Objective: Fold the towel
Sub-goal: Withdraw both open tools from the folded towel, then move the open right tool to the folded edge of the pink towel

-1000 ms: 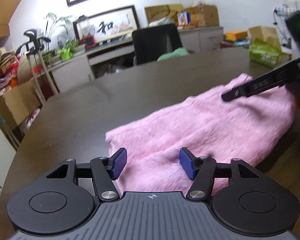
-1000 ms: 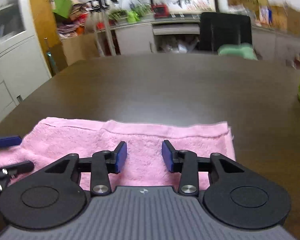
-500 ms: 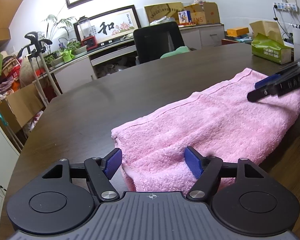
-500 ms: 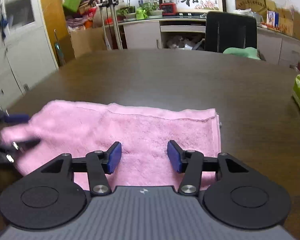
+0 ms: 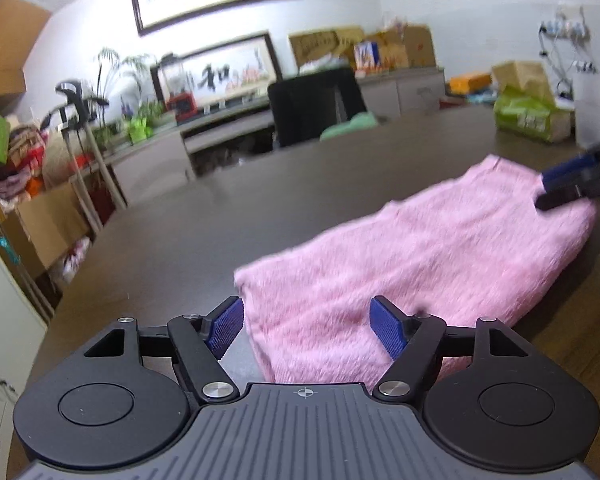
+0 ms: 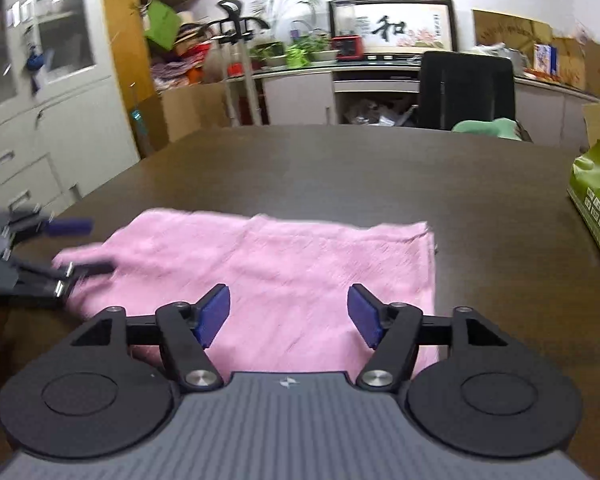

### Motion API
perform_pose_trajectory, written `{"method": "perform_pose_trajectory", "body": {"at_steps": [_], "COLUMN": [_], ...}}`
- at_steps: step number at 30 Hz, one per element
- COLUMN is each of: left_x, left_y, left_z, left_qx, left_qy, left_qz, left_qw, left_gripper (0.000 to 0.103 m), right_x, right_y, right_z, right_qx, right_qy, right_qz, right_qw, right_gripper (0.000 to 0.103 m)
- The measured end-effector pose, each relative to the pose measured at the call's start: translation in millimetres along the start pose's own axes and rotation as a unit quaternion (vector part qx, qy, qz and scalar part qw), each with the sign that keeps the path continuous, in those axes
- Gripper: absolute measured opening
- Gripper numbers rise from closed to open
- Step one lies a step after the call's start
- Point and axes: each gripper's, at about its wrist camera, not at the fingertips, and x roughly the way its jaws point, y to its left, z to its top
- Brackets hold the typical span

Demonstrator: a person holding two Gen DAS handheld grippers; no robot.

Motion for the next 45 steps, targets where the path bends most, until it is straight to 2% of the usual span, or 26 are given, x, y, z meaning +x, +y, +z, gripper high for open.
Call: {"method": "perform_pose_trajectory", "body": {"at_steps": [3, 6, 8, 15, 18, 24, 26, 30, 35, 39, 45], "left_x": [7, 11, 8, -2, 3, -6, -13, -12, -10, -3, -4], "left_y": [-2, 1, 3, 17, 19, 25, 36, 48, 39, 29, 35], "left_z": [-2, -6, -9, -12, -15, -20, -19, -18, -17, -22, -22], "left_qx": [0.003, -0.001, -0.002, -0.026, -0.028, -0.037, -0.056, -0.08, -0.046, -0.006, -0.011], "left_qy": [0.021, 0.043, 0.042, 0.033, 0.054, 0.043, 0.027, 0.032, 0.034, 0.058, 0.066], "left_qz": [0.007, 0.007, 0.004, 0.01, 0.017, 0.015, 0.022, 0.055, 0.077, 0.082, 0.073], "left_qw": [0.9997, 0.9991, 0.9991, 0.9991, 0.998, 0.9983, 0.9978, 0.9947, 0.9953, 0.9949, 0.9951], "left_gripper": [0.073, 0.073, 0.073, 0.077, 0.078, 0.078, 0.078, 0.078, 0.078, 0.078, 0.08], "right_x": [0, -2, -3, -26, -19, -26, -36, -39, -35, -28, -30], "right_y": [-2, -5, -6, -23, -32, -38, -42, -52, -61, -54, -51], "right_z": [-9, -17, -16, -13, -22, -19, -15, -11, -17, -18, -14], "right_qx": [0.007, 0.012, 0.017, 0.081, 0.091, 0.117, 0.132, 0.165, 0.196, 0.19, 0.174], "right_qy": [0.029, 0.033, 0.034, -0.008, 0.017, -0.005, -0.033, -0.042, -0.039, -0.034, -0.032], "right_qz": [-0.001, -0.002, -0.002, -0.005, -0.012, 0.002, -0.013, -0.046, -0.059, -0.056, -0.06], "right_qw": [1.0, 0.999, 0.999, 0.997, 0.996, 0.993, 0.991, 0.984, 0.978, 0.98, 0.982], "right_gripper": [0.072, 0.073, 0.073, 0.081, 0.081, 0.083, 0.085, 0.086, 0.087, 0.089, 0.091]}}
